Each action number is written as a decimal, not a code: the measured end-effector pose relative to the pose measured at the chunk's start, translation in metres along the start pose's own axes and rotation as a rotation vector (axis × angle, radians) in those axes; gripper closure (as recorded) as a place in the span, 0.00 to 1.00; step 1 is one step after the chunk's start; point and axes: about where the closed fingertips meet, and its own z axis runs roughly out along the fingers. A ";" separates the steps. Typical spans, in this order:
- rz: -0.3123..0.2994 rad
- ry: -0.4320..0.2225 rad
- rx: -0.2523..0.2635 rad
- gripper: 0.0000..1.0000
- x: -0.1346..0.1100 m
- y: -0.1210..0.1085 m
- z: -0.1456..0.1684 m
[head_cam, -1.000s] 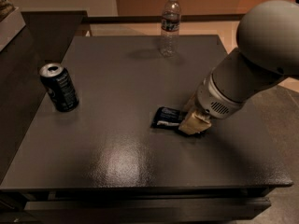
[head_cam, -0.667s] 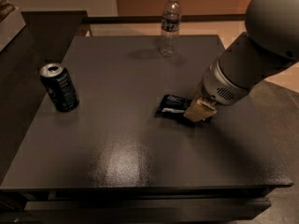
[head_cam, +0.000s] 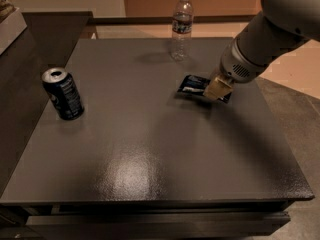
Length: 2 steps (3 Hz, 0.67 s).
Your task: Move rxbar blueberry near water bottle
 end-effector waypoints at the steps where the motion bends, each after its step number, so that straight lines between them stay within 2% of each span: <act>1: 0.020 -0.017 0.039 1.00 -0.004 -0.038 0.011; 2: 0.046 -0.032 0.063 1.00 -0.011 -0.072 0.025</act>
Offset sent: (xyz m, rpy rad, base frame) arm 0.1227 -0.0257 -0.0063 0.0406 -0.0824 -0.1071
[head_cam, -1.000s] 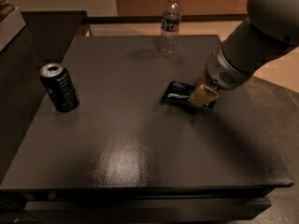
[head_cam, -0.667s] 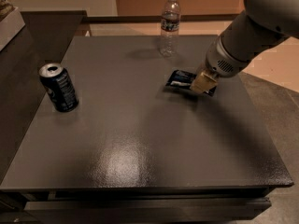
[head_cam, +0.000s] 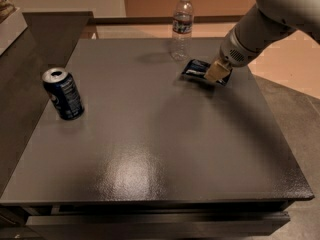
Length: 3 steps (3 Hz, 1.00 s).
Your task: Move rxbar blueberry near water bottle
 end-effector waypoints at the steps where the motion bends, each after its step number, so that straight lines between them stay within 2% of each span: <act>1: 0.025 -0.015 0.014 1.00 -0.012 -0.025 0.014; 2: 0.035 -0.014 0.028 1.00 -0.023 -0.044 0.025; 3: 0.042 0.000 0.033 0.82 -0.028 -0.054 0.037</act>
Offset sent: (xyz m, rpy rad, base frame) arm 0.0844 0.0041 0.0008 0.0099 -0.0364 -0.0629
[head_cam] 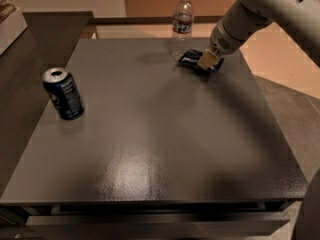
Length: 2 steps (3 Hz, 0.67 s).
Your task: Move rxbar blueberry near water bottle
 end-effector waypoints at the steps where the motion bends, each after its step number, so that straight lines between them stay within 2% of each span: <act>1: 0.010 0.017 0.002 0.59 0.000 -0.006 0.009; 2: 0.016 0.027 -0.003 0.36 0.001 -0.007 0.013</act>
Offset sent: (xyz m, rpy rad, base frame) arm 0.0132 -0.0055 -0.0099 -0.0172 0.0269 -0.0292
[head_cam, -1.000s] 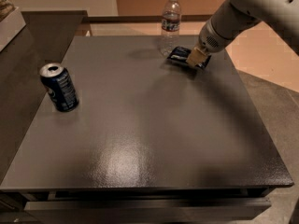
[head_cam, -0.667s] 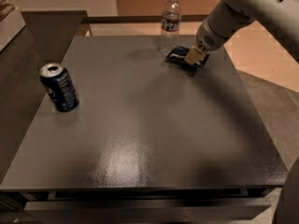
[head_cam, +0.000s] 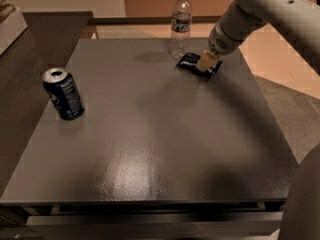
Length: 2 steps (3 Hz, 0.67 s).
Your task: Move rxbar blueberry near water bottle
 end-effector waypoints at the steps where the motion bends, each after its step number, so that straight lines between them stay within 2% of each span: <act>1: -0.001 0.002 -0.004 0.13 0.000 0.001 0.002; 2: -0.002 0.004 -0.007 0.00 0.000 0.002 0.005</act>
Offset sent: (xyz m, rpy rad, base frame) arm 0.0002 0.0011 -0.0021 -0.0003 0.0035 0.0017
